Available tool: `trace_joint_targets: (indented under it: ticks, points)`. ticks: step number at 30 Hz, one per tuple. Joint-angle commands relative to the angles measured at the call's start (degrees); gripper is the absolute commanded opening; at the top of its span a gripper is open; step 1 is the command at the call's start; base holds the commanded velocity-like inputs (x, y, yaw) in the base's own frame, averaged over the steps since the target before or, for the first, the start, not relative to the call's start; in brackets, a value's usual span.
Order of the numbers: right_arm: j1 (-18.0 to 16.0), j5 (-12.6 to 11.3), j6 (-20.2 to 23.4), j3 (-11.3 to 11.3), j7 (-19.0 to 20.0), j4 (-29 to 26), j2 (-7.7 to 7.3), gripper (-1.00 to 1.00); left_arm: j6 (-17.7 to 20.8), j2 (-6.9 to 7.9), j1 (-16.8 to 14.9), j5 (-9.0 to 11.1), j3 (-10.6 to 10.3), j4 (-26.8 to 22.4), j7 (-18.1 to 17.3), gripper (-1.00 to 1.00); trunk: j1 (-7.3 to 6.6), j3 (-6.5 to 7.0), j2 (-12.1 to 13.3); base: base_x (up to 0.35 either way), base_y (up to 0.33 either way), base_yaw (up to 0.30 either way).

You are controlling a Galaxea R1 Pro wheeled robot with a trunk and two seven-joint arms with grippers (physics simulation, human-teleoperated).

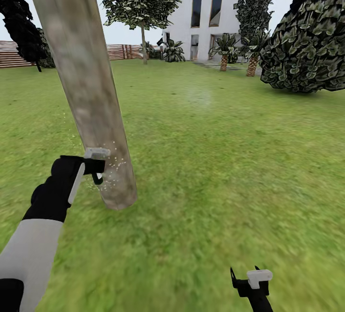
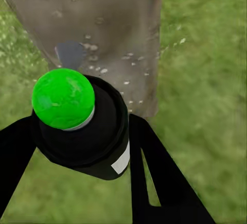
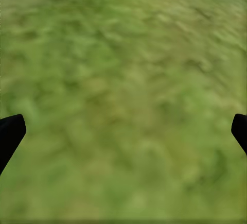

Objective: In the garden, pick up the pesticide atomizer on the floor and spray pesticide onto both trees until each tree trunk is fully covered.

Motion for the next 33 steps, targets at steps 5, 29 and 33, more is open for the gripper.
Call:
trace_joint_targets:
  ticks: [5, 29, 33]
  points:
    - [0.0, 0.03, 0.0, 0.0, 0.01, 0.0, 0.0, 1.0, 0.1, 3.4, -0.32, 0.68, 1.54, -0.06, -0.11, -1.0, 0.0, 0.0, 0.0, 0.0, 0.0, 0.0]
    - [0.0, 0.01, 0.0, 0.0, 0.04, 0.0, 0.03, 1.0, -3.08, 1.65, 6.91, 0.61, -0.9, 1.12, 0.47, -1.0, 0.0, 0.0, 0.0, 0.0, 0.0, 0.0]
    - [0.0, 0.0, 0.0, 0.0, 0.05, 0.01, 0.05, 1.0, -20.81, -2.9, 7.43, 0.52, -0.59, 20.25, 2.32, -1.0, 0.0, 0.0, 0.0, 0.0, 0.0, 0.0]
